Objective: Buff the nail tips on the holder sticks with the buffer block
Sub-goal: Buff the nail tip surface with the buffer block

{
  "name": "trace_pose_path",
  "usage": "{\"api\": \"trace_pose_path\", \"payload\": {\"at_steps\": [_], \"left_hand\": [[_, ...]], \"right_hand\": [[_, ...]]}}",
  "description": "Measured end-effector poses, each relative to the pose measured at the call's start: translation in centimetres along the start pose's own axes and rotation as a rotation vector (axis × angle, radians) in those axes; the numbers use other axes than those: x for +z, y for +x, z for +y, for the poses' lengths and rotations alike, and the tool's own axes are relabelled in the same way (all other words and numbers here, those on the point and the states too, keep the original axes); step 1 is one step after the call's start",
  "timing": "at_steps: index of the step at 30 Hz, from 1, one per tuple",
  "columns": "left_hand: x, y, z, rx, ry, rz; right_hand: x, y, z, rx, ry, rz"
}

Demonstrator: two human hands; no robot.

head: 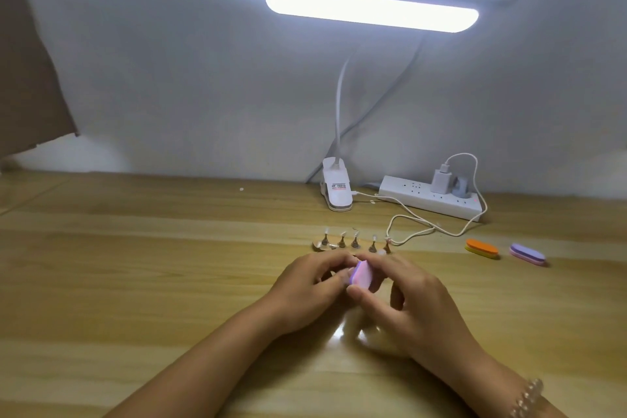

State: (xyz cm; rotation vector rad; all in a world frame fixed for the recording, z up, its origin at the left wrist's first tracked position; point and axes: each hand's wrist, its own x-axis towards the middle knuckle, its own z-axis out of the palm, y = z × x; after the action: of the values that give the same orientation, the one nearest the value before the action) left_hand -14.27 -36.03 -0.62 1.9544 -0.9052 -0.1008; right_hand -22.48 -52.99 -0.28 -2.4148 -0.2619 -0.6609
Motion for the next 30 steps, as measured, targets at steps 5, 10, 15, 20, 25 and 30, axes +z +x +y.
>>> {"api": "trace_pose_path", "payload": {"at_steps": [5,10,15,20,25,30], "left_hand": [[0.4,-0.2,0.6,-0.004,0.051,-0.037],[0.3,0.2,0.0,0.0,-0.048,-0.013],[0.5,0.0,0.0,-0.007,-0.192,-0.024],[0.7,0.2,-0.4,-0.015,-0.208,0.007],[0.6,0.2,-0.3,-0.013,-0.186,0.007],[0.4,0.3,-0.6,-0.012,-0.153,-0.003]], "right_hand": [[-0.2,0.9,0.7,0.148,0.096,0.077],[0.2,0.3,-0.3,0.02,-0.008,0.03],[-0.4,1.0,0.6,0.156,0.179,0.179],[-0.5,0.4,0.0,0.099,0.127,0.255],[0.2,0.3,-0.5,0.039,-0.008,0.088],[-0.1,0.3,-0.1,0.049,-0.012,0.137]]}}
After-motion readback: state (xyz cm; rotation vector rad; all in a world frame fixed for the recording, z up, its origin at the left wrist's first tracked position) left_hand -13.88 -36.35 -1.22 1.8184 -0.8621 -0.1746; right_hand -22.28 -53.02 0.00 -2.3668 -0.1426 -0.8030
